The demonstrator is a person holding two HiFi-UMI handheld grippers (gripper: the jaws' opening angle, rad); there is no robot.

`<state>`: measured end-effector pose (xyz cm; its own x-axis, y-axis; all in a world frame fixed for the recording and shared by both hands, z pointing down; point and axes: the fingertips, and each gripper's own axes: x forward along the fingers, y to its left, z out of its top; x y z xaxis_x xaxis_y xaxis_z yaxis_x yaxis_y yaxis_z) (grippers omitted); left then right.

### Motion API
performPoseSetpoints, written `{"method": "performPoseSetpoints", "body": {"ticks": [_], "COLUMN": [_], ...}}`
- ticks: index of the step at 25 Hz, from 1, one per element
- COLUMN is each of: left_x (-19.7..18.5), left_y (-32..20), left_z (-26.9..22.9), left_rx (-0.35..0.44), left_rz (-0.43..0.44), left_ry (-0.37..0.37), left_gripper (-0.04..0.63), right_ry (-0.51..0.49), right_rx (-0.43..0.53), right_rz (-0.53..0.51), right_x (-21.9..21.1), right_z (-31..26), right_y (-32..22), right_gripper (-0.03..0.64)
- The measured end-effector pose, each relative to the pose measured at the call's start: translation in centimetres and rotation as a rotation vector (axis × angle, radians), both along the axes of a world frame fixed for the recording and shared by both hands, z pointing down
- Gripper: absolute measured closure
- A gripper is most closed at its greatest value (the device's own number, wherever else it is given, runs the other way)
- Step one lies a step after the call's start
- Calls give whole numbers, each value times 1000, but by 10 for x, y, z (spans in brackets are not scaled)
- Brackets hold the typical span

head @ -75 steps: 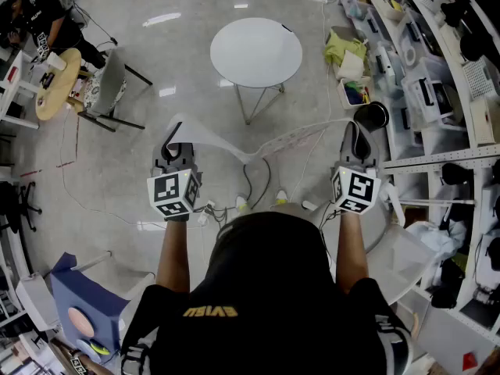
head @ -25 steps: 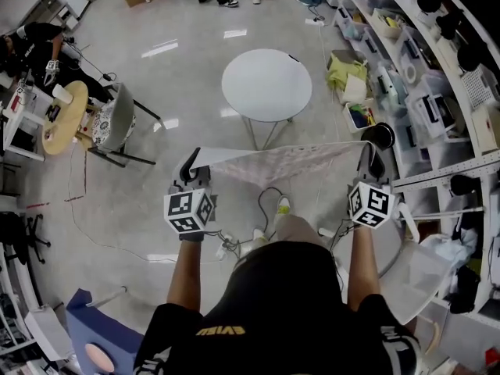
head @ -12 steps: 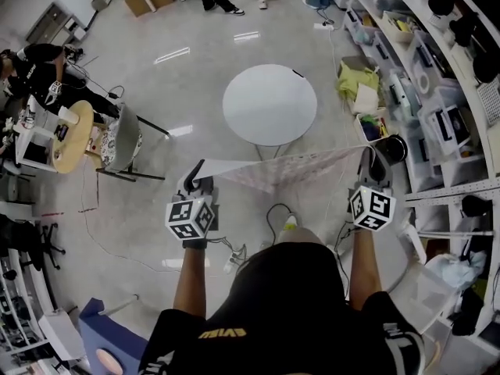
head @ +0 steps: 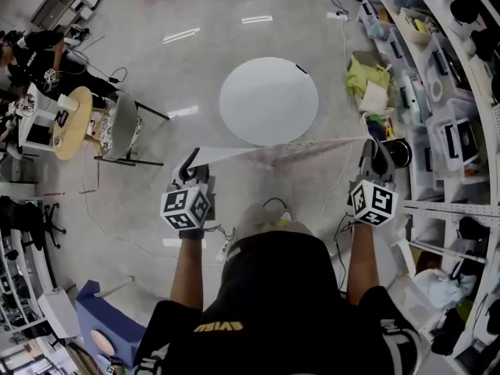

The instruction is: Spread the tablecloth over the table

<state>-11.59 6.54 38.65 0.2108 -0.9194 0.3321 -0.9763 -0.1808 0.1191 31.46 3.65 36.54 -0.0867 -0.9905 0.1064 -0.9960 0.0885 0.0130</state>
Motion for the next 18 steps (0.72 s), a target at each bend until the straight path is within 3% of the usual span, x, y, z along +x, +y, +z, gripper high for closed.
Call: {"method": "performPoseSetpoints", "body": {"ticks": [8, 18], "left_x": [-7, -47], "left_y": [-72, -210], "left_z": [11, 19], "left_rx": [-17, -37], "left_rz": [0, 65], "left_ry": [8, 54], "left_gripper": [568, 568], "right_ry": [25, 59], "right_rx": [-18, -68], "right_rz": [-18, 29], "right_x": [-9, -50], "right_z": [6, 5], "right_y": [-73, -187], "right_gripper": [604, 604]}}
